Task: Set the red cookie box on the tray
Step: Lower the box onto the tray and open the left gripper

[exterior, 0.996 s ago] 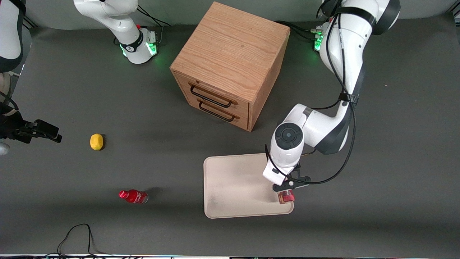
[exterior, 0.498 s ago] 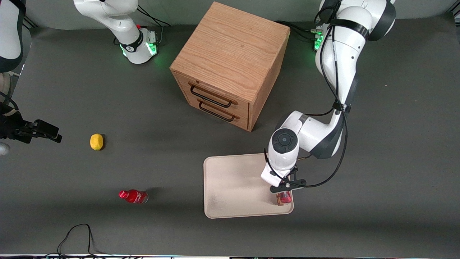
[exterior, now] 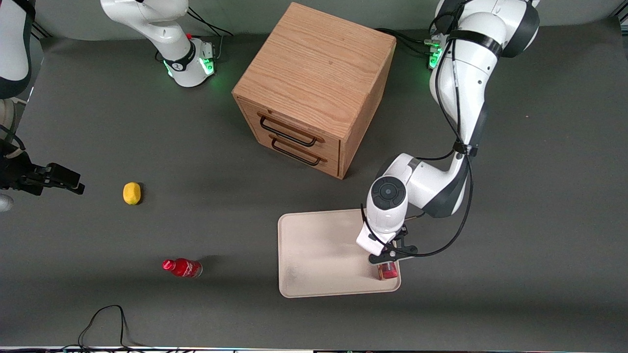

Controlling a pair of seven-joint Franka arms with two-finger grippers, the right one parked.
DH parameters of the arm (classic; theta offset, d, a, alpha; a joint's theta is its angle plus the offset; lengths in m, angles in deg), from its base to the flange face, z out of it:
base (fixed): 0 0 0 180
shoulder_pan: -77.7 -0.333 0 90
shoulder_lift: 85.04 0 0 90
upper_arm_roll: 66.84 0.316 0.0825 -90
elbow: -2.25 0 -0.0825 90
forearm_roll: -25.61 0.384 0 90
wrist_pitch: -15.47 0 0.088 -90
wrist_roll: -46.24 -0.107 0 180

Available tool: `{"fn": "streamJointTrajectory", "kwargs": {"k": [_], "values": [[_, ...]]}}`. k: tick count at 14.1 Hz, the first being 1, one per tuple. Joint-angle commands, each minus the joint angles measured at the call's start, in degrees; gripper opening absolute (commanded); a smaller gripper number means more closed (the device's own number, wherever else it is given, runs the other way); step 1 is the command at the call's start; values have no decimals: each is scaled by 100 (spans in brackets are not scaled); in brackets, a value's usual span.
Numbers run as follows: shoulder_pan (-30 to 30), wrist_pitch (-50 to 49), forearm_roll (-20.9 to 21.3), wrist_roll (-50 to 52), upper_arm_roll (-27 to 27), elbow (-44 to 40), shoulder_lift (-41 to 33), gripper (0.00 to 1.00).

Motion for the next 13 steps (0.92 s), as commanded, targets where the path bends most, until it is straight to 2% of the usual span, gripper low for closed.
{"fn": "streamJointTrajectory", "kwargs": {"k": [1, 6, 13], "values": [[8, 70, 88, 72, 43, 61, -66, 100], [-28, -289, 35, 72, 34, -18, -399, 100], [-159, -1546, -158, 11, -9, -79, -1927, 100]]}}
